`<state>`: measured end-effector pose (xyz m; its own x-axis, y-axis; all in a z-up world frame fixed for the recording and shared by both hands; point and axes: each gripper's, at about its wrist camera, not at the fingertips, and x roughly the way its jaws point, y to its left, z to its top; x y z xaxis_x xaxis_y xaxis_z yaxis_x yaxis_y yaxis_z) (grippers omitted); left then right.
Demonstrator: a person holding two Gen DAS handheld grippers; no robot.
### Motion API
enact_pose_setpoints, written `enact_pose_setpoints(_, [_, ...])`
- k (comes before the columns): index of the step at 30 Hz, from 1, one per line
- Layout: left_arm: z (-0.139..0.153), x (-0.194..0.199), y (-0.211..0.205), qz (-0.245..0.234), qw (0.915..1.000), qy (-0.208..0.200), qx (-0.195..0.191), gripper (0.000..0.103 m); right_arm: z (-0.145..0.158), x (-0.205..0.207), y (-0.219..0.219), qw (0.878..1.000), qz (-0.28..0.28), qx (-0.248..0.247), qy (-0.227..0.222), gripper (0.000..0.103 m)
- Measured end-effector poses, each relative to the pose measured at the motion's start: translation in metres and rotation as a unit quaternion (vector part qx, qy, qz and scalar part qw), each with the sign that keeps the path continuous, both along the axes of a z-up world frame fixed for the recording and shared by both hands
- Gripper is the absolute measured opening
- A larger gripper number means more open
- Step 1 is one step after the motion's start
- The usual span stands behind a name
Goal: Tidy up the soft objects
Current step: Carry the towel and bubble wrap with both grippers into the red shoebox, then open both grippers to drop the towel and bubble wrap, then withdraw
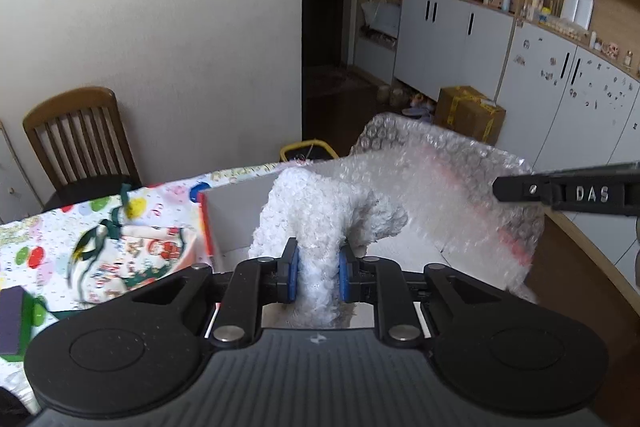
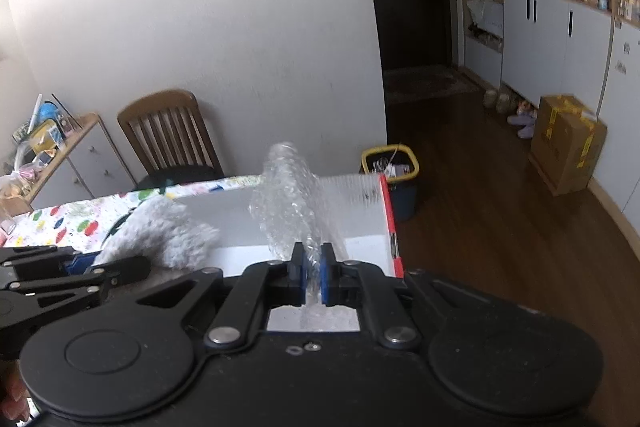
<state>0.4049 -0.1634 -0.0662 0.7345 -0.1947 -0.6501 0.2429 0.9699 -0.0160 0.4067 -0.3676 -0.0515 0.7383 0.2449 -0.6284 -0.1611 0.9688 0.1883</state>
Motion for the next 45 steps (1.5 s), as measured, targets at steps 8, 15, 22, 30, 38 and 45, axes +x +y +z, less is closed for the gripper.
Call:
enact_pose_setpoints(8, [-0.042,0.052,-0.005,0.033,0.9969,0.07,-0.015,0.018,-0.038,0.03,0.006,0.999,0.008,-0.011,0.04,0.005])
enact_pose_setpoints(15, [-0.069,0.083,-0.005,0.052,0.9899,0.127,-0.037,0.018,-0.065,0.045,0.009,0.997,0.021,-0.009,0.08,0.006])
enact_pose_setpoints(22, [-0.087,0.096,-0.01,0.057,0.9833,0.171,-0.028,0.018,-0.075,0.045,0.016,0.993,0.05,-0.013,0.102,0.006])
enact_pose_setpoints(30, [-0.094,0.105,-0.018,0.05,0.9788,0.198,-0.018,0.022,-0.074,0.055,0.022,0.991,0.057,-0.013,0.12,0.013])
enact_pose_setpoints(38, [-0.091,0.104,-0.013,0.06,0.9785,0.195,-0.031,0.072,-0.074,0.051,0.018,0.992,0.057,-0.01,0.11,0.039])
enact_pose_setpoints(45, [-0.072,0.092,-0.013,0.051,0.9856,0.158,-0.034,0.074,-0.061,0.042,0.018,0.994,0.058,-0.01,0.091,0.056])
